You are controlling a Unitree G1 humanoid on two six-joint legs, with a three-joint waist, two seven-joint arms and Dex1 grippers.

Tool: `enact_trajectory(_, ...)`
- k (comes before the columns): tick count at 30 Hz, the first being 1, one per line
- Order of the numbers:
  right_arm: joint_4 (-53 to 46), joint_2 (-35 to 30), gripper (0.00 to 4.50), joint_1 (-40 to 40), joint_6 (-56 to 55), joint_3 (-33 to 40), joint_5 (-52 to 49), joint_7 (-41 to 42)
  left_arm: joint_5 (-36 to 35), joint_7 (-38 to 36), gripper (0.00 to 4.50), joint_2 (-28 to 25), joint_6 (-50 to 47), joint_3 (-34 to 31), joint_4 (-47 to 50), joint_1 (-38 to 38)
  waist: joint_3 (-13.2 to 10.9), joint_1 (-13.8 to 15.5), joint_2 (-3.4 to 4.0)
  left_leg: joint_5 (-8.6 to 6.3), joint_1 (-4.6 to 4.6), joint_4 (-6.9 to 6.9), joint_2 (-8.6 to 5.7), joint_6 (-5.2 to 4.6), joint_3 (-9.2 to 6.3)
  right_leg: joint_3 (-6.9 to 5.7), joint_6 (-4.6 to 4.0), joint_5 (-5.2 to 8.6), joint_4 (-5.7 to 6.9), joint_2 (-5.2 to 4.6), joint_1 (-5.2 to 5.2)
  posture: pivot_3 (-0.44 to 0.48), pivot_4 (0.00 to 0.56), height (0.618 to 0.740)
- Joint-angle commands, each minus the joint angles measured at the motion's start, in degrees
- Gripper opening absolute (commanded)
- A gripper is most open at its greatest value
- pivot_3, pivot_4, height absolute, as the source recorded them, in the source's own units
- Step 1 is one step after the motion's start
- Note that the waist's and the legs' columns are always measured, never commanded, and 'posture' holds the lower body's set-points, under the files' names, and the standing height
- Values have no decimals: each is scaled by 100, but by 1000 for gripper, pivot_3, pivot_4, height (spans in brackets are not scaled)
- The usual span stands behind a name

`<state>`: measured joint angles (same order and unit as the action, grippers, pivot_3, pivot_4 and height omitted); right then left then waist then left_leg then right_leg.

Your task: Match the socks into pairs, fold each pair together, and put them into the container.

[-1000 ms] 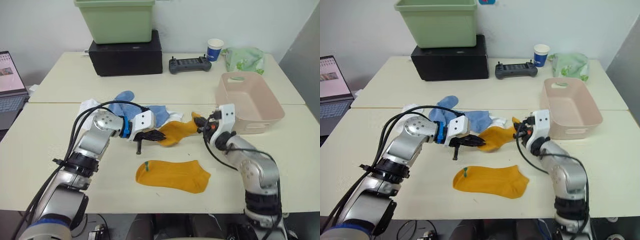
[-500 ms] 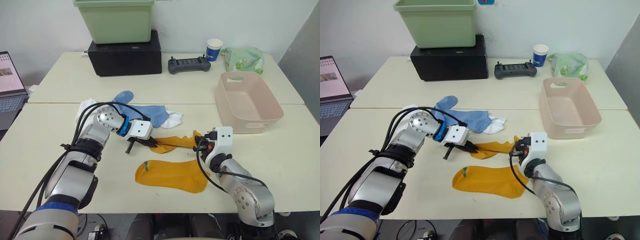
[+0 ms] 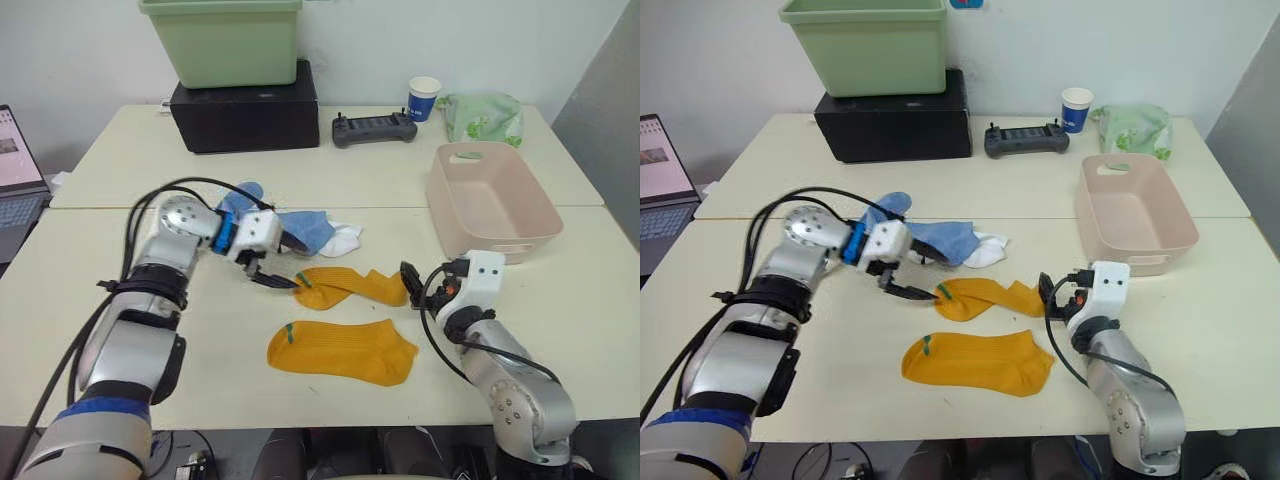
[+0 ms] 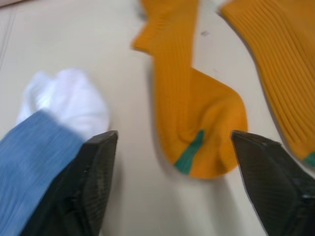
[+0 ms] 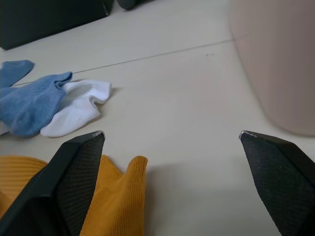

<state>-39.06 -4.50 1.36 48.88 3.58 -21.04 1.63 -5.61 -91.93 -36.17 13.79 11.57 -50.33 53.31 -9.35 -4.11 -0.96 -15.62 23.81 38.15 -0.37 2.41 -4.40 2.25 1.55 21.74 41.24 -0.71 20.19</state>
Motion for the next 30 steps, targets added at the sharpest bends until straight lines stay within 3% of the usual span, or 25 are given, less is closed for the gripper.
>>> enact_trajectory(1, -509, -569, 4500, 11, 53, -38, -216, 562, -293, 161, 4491, -294, -1551, -265, 936, -611, 2, -55, 3, 0, 0, -1, 1, 0, -2, -1, 0, 0, 0, 2, 0, 0, 150, 725)
enact_trajectory(6, -811, -1341, 4500, 24, 182, -284, -299, 1056, -869, 666, 4491, -542, -3979, -552, 2900, -1746, 1, -75, 4, 1, 1, -2, 5, 0, -15, -5, 0, 0, 1, 4, -2, 0, 150, 725)
enact_trajectory(9, -970, -1573, 4500, 28, 227, -463, -352, 1223, -1261, 1349, 4491, -375, -5216, -746, 3964, -2311, 2, -65, 4, 0, 2, -2, 6, -1, -18, -5, 0, 0, 1, 4, -5, 0, 150, 725)
enact_trajectory(12, -1007, -1699, 4500, 7, 238, -549, -363, 1279, -1496, 1940, 4491, -114, -5731, -887, 4473, -2603, 2, -28, 3, -3, 1, 3, 4, -6, -17, -8, 0, 0, 0, 3, -15, 0, 150, 725)
enact_trajectory(16, -934, -1842, 4500, 28, 249, -601, -285, 1296, -1419, 2507, 4491, 150, -5735, -793, 4680, -2897, 3, 41, 2, -3, -1, 6, 1, -7, -12, -6, 0, 0, -2, 0, -19, 0, 150, 725)
enact_trajectory(20, -583, -1955, 4500, 183, 282, -559, -72, 1173, -1545, 2831, 3563, 311, -5843, -849, 4731, -2958, 10, 100, 8, -3, -5, 6, 1, -7, -8, -4, 0, 0, -2, -1, -24, 0, 150, 725)
enact_trajectory(28, 67, -1453, 4500, 606, 943, -114, -429, 1052, -1678, 2989, 1009, 381, -5840, -791, 4886, -3044, 10, 97, 7, 1, -4, 3, 2, 0, -4, -3, 0, 0, -4, 0, -22, 0, 150, 725)
enact_trajectory(30, 270, -1313, 4117, 719, 1047, -64, -553, 1081, -1719, 2995, 361, 365, -5834, -781, 4942, -3090, 10, 90, 7, 1, -4, 3, 2, 0, -1, 1, 0, 0, -5, 0, -21, 0, 150, 725)
